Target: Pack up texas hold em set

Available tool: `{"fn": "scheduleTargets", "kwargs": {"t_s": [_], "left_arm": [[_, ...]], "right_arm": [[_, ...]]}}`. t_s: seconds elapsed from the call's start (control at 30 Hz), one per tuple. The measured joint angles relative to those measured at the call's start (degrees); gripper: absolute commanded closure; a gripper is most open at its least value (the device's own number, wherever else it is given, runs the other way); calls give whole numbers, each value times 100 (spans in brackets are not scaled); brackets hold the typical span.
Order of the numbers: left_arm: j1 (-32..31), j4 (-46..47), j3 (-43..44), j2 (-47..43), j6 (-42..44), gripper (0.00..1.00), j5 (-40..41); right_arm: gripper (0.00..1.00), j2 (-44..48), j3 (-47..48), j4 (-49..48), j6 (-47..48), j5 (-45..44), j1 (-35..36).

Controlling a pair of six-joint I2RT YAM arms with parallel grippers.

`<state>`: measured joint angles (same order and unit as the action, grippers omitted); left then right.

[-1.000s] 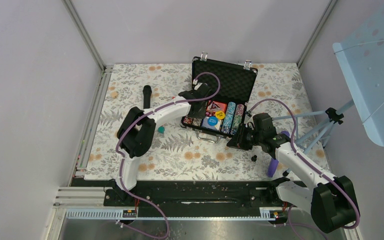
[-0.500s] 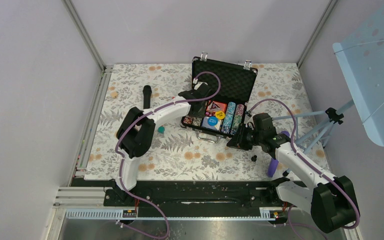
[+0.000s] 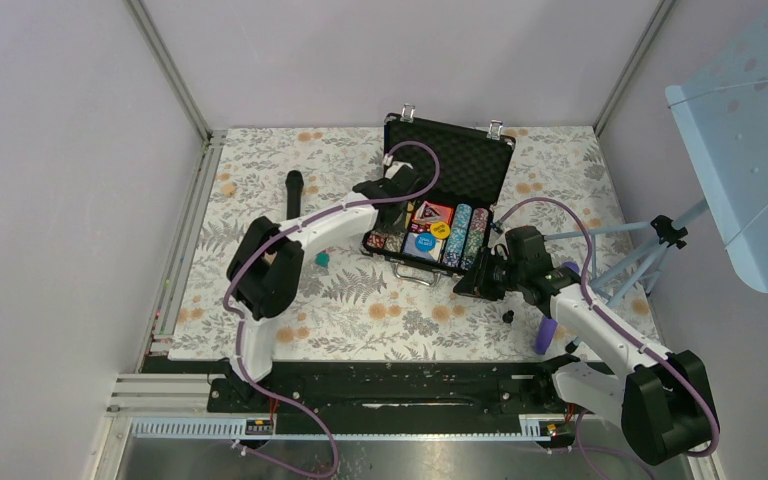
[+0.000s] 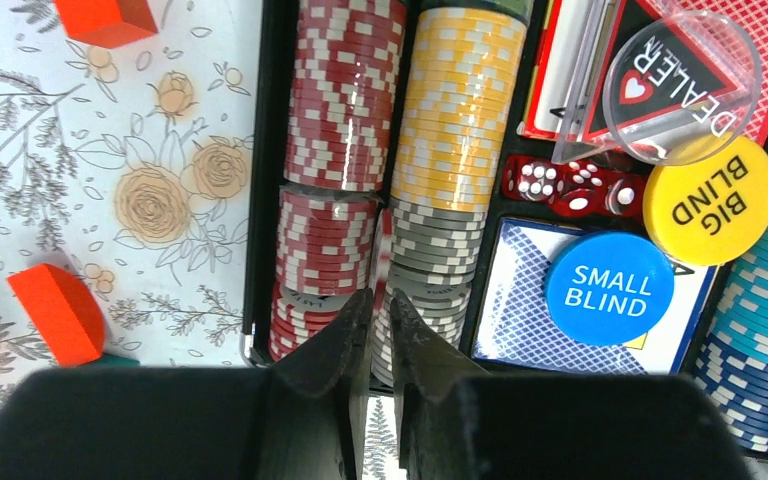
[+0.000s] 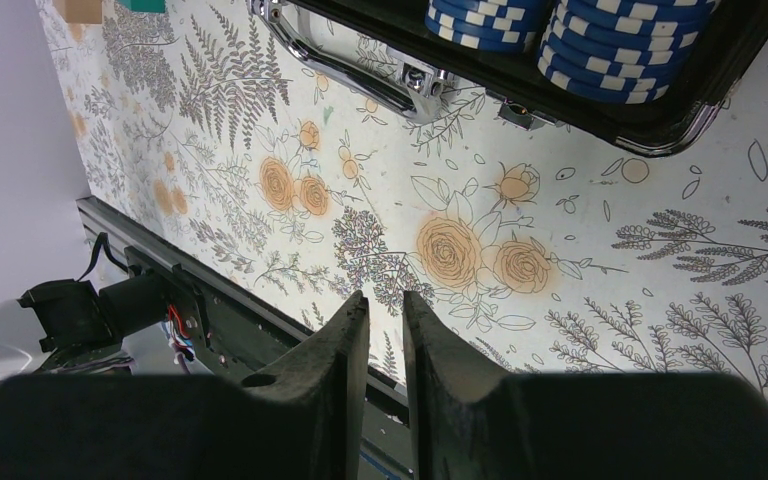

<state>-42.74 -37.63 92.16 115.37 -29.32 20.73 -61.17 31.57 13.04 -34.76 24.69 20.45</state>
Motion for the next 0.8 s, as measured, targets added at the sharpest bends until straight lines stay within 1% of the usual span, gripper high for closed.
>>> {"fn": "scheduleTargets", "kwargs": {"t_s": [0.33,0.43,0.47,0.5,0.53,0.6,0.67,0.8], "left_arm": [[0,-92,0,-131,122,97,356],[0,-184,0,-142,157,97,483],[0,-195,0,-155,173,92,511],[0,-199,0,-173,188,83,540],[0,-199,0,-201,208,75,560],[2,-195,0,-260,240,64,570],[0,-177,0,-302,247,61,564],[0,-168,0,-315,229,62,538]], "right_arm": [[73,-15,0,0,2,0,0],[74,-15,0,0,7,0,0],[73,-15,2,0,13,0,0],[73,-17,2,0,22,0,0],[73,-20,4,0,26,0,0],[73,-24,7,0,39,2,0],[73,-24,7,0,44,0,0],[72,-24,7,2,46,0,0]]}}
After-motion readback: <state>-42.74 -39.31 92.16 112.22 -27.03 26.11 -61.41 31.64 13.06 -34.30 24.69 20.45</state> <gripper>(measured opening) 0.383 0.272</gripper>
